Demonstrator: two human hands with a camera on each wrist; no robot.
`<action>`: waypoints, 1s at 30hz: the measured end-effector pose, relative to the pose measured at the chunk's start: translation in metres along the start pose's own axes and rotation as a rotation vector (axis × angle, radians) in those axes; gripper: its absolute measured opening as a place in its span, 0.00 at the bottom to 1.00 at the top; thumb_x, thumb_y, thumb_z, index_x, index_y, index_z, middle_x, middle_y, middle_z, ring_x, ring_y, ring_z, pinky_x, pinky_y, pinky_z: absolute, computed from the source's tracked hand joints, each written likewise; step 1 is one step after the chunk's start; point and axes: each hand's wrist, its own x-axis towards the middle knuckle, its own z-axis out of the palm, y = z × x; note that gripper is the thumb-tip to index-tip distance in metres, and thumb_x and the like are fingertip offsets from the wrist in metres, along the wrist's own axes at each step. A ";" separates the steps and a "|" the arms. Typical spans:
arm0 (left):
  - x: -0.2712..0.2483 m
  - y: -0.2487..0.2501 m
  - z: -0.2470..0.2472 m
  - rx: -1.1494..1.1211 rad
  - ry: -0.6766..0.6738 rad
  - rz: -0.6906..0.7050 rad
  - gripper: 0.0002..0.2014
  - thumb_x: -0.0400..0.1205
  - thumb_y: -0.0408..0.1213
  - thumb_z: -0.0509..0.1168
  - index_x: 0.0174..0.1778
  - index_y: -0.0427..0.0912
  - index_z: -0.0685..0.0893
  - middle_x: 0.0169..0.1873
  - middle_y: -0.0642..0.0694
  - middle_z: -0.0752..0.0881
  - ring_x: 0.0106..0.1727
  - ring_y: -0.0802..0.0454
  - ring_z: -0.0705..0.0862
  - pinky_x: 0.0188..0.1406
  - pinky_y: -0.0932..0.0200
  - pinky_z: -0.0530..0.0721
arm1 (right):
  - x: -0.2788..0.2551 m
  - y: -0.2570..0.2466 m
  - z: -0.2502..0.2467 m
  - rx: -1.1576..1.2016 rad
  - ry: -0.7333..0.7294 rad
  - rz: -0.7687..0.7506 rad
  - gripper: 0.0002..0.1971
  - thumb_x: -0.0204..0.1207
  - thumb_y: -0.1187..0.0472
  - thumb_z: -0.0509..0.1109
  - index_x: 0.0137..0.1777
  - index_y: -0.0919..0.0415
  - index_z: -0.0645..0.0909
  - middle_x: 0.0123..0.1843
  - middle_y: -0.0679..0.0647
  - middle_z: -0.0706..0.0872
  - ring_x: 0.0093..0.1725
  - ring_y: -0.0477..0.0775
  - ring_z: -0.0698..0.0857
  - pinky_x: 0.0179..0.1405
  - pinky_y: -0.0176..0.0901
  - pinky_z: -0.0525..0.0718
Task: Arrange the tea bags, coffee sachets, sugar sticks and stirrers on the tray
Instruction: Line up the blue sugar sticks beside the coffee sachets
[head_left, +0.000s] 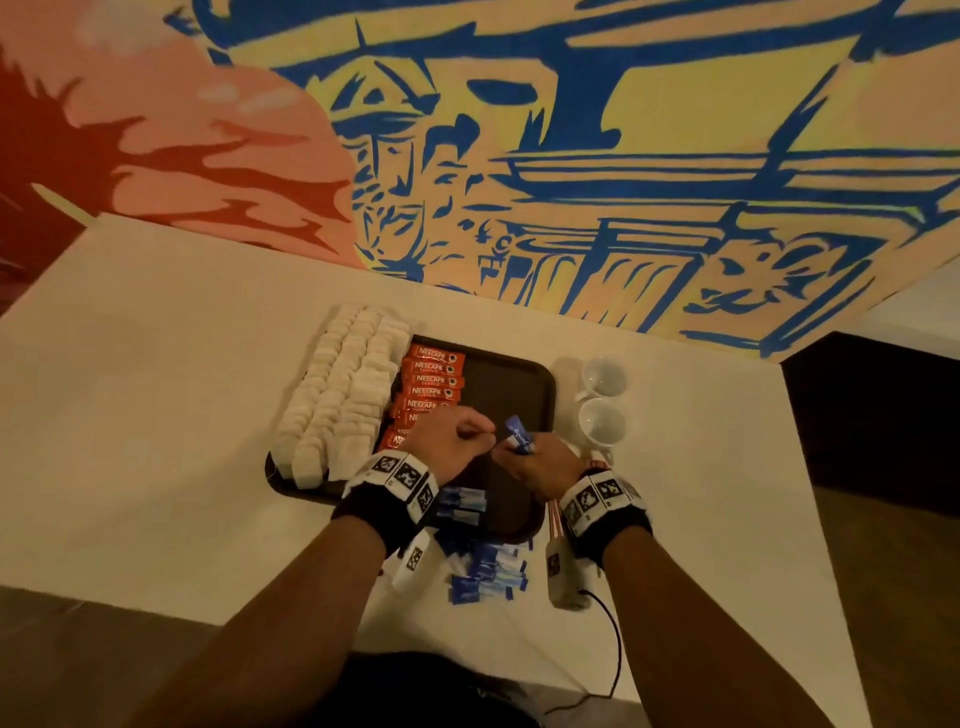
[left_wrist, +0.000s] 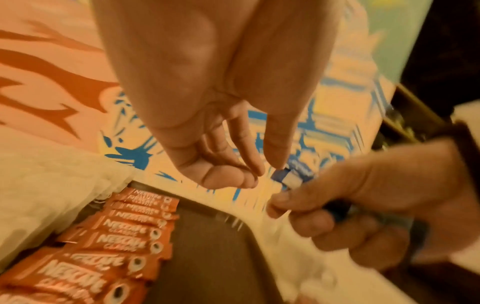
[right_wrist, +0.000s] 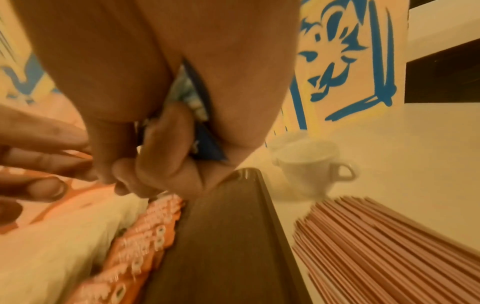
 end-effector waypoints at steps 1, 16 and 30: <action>-0.006 0.009 -0.004 -0.097 0.017 0.006 0.09 0.82 0.39 0.72 0.58 0.48 0.89 0.53 0.54 0.89 0.52 0.61 0.85 0.53 0.64 0.81 | -0.005 -0.006 -0.005 -0.001 0.002 -0.038 0.17 0.82 0.49 0.72 0.34 0.54 0.76 0.27 0.49 0.78 0.24 0.46 0.75 0.29 0.41 0.73; -0.060 0.097 -0.023 -0.406 0.073 0.216 0.08 0.81 0.31 0.72 0.56 0.39 0.89 0.45 0.43 0.93 0.38 0.50 0.87 0.33 0.55 0.84 | -0.100 -0.064 -0.049 -0.051 -0.040 -0.267 0.18 0.83 0.47 0.72 0.36 0.56 0.78 0.24 0.49 0.75 0.18 0.43 0.72 0.24 0.41 0.70; -0.089 0.113 -0.024 -0.409 0.017 0.276 0.06 0.82 0.29 0.71 0.52 0.31 0.85 0.39 0.41 0.90 0.36 0.45 0.85 0.34 0.56 0.86 | -0.150 -0.050 -0.053 0.316 -0.107 -0.369 0.12 0.83 0.50 0.73 0.43 0.56 0.79 0.28 0.48 0.74 0.22 0.45 0.67 0.18 0.36 0.63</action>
